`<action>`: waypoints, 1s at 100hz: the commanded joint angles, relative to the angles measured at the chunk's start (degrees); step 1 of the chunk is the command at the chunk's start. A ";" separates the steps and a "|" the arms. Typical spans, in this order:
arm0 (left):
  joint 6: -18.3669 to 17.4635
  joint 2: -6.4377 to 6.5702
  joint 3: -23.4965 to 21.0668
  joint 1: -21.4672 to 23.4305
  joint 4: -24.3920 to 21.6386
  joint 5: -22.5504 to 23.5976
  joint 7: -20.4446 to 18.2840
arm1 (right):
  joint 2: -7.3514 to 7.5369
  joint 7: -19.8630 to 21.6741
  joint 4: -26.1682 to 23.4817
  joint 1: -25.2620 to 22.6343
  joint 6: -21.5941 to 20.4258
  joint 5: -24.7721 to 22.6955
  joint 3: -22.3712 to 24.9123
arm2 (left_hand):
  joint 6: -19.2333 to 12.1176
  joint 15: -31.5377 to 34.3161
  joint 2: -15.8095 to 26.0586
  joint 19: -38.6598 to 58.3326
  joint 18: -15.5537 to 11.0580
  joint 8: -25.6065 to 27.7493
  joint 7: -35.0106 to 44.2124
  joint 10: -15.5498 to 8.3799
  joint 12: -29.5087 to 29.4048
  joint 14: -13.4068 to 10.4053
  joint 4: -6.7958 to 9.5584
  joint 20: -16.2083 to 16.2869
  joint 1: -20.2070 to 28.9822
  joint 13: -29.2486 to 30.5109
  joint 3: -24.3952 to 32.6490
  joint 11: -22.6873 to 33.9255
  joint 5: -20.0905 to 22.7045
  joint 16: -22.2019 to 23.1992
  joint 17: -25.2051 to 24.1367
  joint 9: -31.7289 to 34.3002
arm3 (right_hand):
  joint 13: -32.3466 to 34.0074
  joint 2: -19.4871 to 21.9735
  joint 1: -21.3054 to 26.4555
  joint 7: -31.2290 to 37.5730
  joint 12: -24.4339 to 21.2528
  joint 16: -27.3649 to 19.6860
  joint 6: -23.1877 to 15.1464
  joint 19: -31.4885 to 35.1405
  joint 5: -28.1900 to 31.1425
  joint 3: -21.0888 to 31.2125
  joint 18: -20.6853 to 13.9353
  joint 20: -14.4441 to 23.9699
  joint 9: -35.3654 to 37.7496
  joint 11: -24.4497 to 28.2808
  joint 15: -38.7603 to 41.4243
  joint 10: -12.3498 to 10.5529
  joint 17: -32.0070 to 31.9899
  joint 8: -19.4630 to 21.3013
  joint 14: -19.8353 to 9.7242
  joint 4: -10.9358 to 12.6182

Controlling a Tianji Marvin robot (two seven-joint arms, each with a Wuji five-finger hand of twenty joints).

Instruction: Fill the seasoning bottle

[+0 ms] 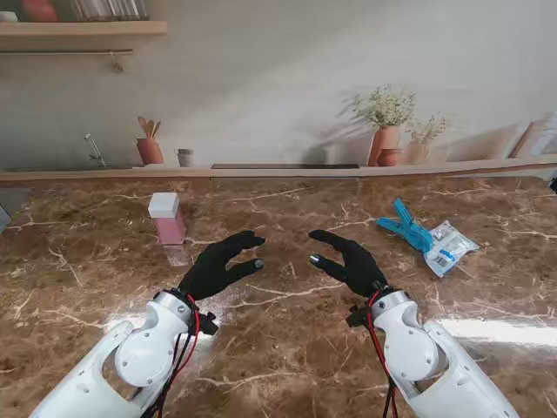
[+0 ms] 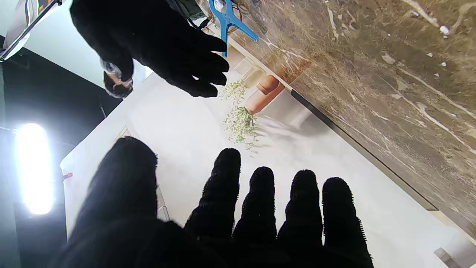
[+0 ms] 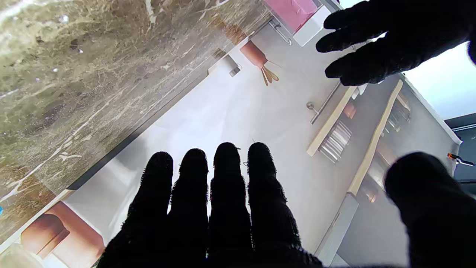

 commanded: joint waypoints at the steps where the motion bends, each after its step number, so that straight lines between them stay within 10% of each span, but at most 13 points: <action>1: -0.08 -0.01 0.26 -0.19 0.22 -0.06 0.30 | -0.08 1.19 0.14 0.12 0.61 0.38 -0.15 | -0.06 -0.66 1.93 1.65 -1.61 -0.86 -0.36 -1.59 -0.96 -2.88 -0.22 0.73 -2.26 0.52 -2.07 0.73 -0.30 -0.64 -0.78 -0.01 | 1.69 -0.17 1.12 0.03 0.86 0.14 -0.92 1.27 0.85 -0.88 -0.48 0.17 0.27 0.10 0.10 -0.63 0.22 -0.40 -0.84 -0.25; 55: -0.45 0.33 -2.41 1.63 -1.53 2.58 0.74 | -0.10 0.16 -1.84 -1.64 1.65 -0.93 0.13 | 0.40 -1.31 1.20 -0.19 -3.09 -1.06 -0.92 -1.94 -1.00 -3.86 -0.19 -0.27 -1.81 -1.08 -2.05 0.46 -1.52 -0.94 -1.32 -1.55 | 1.89 0.07 1.52 0.07 1.16 0.51 -1.42 1.73 0.70 -1.14 0.38 0.82 0.33 -0.07 0.06 -0.80 0.25 -0.50 -0.71 -0.14; 100: -4.18 -0.83 -13.24 3.53 -2.30 4.50 7.87 | -0.22 -0.44 -2.10 -1.51 1.17 -1.03 -0.84 | 0.39 -3.05 -10.11 -13.21 -6.36 -4.30 -3.75 -3.66 -2.32 -7.06 0.32 -5.06 -1.73 -7.00 -0.49 1.00 -8.33 -1.97 -0.40 -8.92 | 2.20 0.30 1.74 0.06 1.45 0.60 -1.30 1.89 0.75 -1.39 0.42 1.19 1.03 0.19 0.09 -0.80 0.49 -0.58 -0.88 -0.14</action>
